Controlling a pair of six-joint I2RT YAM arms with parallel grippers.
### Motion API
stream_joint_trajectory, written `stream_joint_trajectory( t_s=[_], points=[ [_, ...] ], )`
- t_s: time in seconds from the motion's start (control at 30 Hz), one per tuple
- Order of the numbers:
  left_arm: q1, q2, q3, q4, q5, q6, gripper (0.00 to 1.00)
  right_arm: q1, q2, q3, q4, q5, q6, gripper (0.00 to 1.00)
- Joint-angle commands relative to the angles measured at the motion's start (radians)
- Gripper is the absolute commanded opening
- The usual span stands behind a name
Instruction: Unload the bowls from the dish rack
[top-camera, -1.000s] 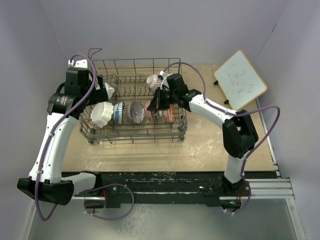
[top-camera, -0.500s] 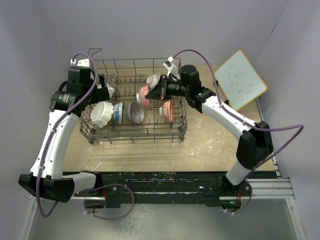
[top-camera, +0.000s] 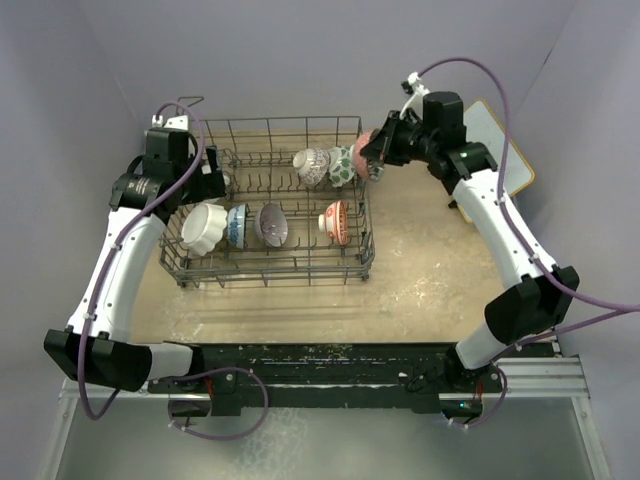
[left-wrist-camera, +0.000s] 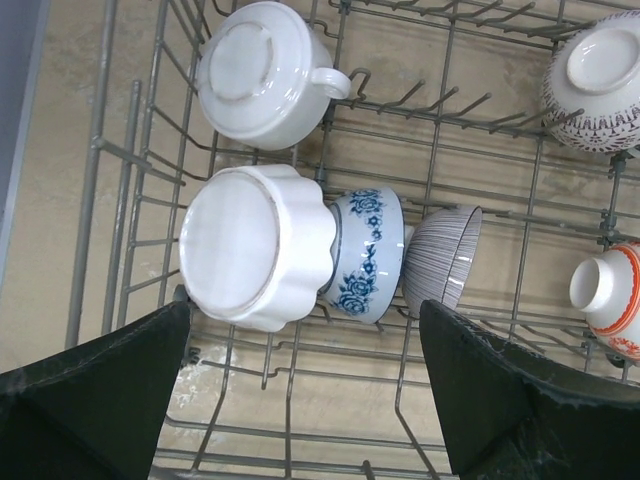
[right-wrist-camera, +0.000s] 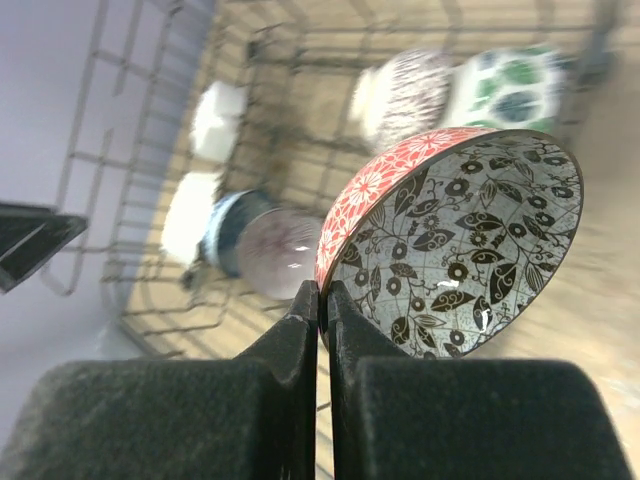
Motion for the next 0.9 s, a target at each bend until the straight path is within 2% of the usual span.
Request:
stream_joint_trajectory(
  t_s=[0.0,0.1,0.27,0.5,0.87],
  points=[
    [-0.003,0.026,0.043,0.071,0.043,0.002,0.99,-0.01,-0.024,0.141,-0.308,0.334,-0.184,0.0],
    [-0.003,0.049,0.058,0.072,0.056,0.012,0.99,-0.021,-0.004,0.15,-0.421,0.519,-0.207,0.0],
    [-0.003,0.059,0.056,0.083,0.068,0.017,1.0,-0.035,0.011,0.051,-0.461,0.692,-0.2,0.0],
    [-0.003,0.049,0.037,0.084,0.063,0.024,1.0,-0.035,0.074,-0.097,-0.41,0.775,-0.165,0.0],
    [-0.003,0.012,0.006,0.065,0.017,0.038,1.0,-0.034,0.252,-0.161,-0.348,0.824,-0.054,0.0]
  ],
)
